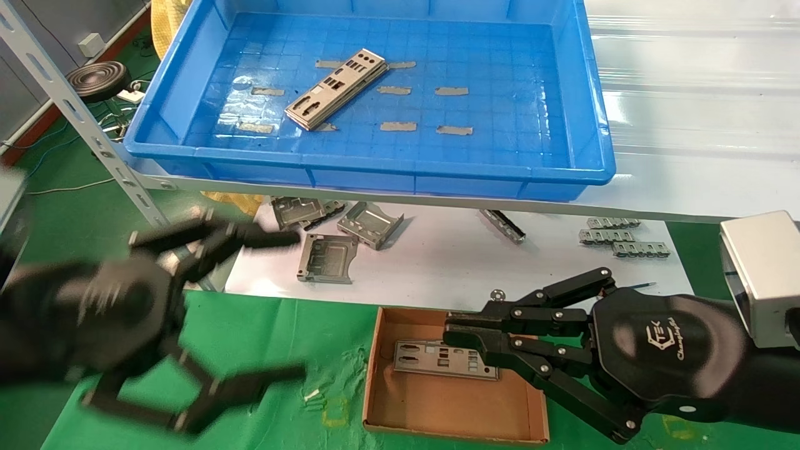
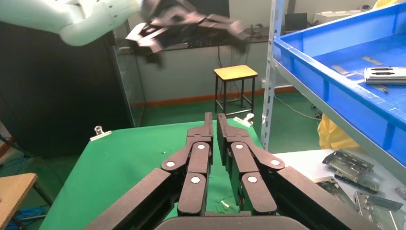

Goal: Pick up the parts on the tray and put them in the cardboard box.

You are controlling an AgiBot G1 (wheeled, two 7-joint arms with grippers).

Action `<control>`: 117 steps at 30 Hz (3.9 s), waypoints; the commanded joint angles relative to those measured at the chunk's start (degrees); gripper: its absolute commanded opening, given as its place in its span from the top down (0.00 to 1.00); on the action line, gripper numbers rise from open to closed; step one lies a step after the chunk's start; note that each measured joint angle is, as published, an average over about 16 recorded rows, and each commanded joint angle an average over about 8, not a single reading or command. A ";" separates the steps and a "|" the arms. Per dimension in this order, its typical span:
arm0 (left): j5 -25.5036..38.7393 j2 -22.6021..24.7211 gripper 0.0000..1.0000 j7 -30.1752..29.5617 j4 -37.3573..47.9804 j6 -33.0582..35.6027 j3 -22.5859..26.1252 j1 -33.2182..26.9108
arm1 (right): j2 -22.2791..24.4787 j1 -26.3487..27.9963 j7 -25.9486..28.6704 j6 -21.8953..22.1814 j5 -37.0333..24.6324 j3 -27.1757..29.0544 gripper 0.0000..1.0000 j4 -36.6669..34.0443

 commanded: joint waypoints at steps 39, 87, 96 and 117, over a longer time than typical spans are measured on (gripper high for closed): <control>30.54 35.46 0.00 10.54 66.63 -25.45 15.08 -44.65 | 0.00 0.01 -0.01 0.00 0.01 -0.02 0.26 -0.01; 30.85 36.45 1.00 10.37 67.83 -28.61 15.36 -43.19 | 0.01 0.01 -0.02 0.01 0.02 -0.04 0.00 -0.01; 30.49 36.48 0.93 10.79 67.58 -29.57 15.12 -43.22 | 0.01 0.01 -0.02 0.01 0.02 -0.04 0.00 -0.01; 30.38 36.56 0.34 10.62 67.92 -29.39 15.11 -43.10 | 0.02 0.02 -0.02 0.01 0.03 -0.05 0.00 -0.01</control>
